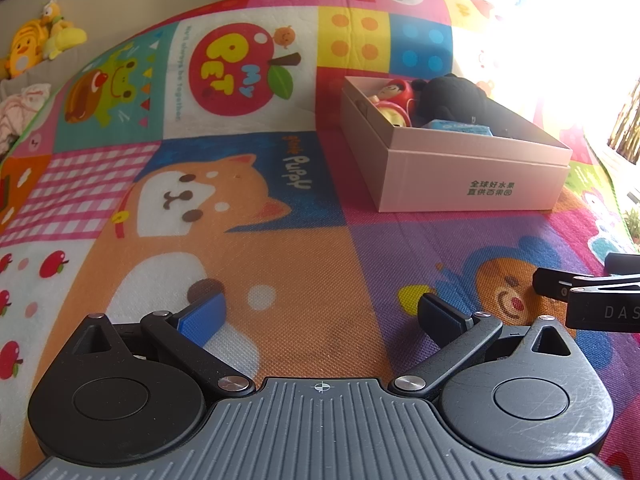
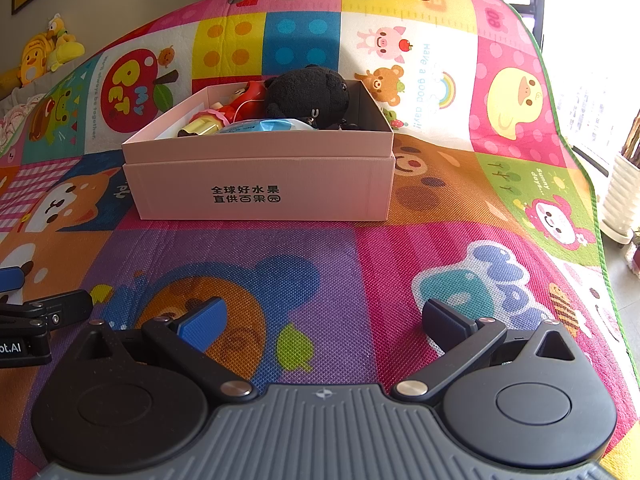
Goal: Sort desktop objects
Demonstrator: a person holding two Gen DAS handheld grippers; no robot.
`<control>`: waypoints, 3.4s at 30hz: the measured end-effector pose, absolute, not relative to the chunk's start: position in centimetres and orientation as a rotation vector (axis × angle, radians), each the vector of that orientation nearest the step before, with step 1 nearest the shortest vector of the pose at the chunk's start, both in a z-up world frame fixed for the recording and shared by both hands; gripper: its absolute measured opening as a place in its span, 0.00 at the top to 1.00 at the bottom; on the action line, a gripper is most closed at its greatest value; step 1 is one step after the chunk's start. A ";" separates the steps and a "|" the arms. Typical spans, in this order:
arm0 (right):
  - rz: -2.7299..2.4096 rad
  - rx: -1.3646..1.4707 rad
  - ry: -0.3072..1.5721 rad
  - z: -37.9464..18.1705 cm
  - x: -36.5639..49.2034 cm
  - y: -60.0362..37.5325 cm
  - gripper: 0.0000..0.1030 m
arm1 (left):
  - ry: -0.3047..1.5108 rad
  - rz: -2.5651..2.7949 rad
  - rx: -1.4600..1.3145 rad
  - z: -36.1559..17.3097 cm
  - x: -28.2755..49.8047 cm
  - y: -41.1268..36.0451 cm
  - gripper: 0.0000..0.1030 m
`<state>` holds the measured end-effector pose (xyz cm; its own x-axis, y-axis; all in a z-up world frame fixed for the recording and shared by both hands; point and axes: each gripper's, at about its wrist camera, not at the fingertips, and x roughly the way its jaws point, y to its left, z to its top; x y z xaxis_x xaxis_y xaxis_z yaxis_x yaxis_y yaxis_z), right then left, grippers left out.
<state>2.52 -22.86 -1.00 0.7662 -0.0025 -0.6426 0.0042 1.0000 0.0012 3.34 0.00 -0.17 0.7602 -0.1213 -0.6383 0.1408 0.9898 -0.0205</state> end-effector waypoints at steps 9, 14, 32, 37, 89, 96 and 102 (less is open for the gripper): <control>-0.004 0.003 0.698 -1.0 2.5 -22.9 0.00 | 0.693 -0.143 0.029 -0.2 3.3 0.0 0.00; -0.004 0.003 0.698 -1.0 2.5 -22.8 0.00 | 0.693 -0.142 0.030 -0.2 3.3 -0.1 0.00; -0.004 0.003 0.698 -1.0 2.5 -22.8 0.00 | 0.695 -0.138 0.045 -0.3 3.3 -0.2 0.00; -0.003 0.003 0.698 -1.0 2.5 -22.8 0.00 | 0.695 -0.138 0.045 -0.3 3.3 -0.2 0.00; -0.004 0.003 0.698 -1.0 2.5 -22.8 0.00 | 0.726 -0.151 0.034 0.0 3.7 -0.1 0.00; -0.004 0.003 0.698 -1.0 2.5 -22.8 0.00 | 0.736 -0.130 0.045 -0.1 3.7 -0.3 0.00; -0.003 0.003 0.698 -1.0 2.5 -22.9 0.00 | 0.739 -0.141 0.037 0.0 3.7 -0.2 0.00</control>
